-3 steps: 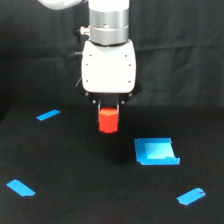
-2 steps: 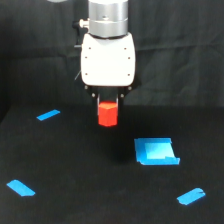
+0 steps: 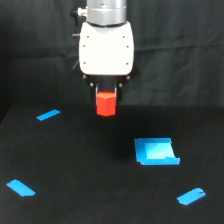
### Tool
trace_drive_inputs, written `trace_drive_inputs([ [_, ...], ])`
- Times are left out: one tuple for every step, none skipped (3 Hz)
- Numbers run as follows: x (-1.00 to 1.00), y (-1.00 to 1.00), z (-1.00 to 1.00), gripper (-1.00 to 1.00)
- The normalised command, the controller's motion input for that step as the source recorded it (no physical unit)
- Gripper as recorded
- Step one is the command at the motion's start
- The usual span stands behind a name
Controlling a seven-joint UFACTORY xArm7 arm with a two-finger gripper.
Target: Pick up the red object from the table
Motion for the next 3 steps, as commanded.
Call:
trace_drive_inputs([
  [-0.03, 0.02, 0.1, -0.99],
  [-0.02, 0.06, 0.16, -0.99],
  [-0.04, 0.06, 0.12, -1.0],
])
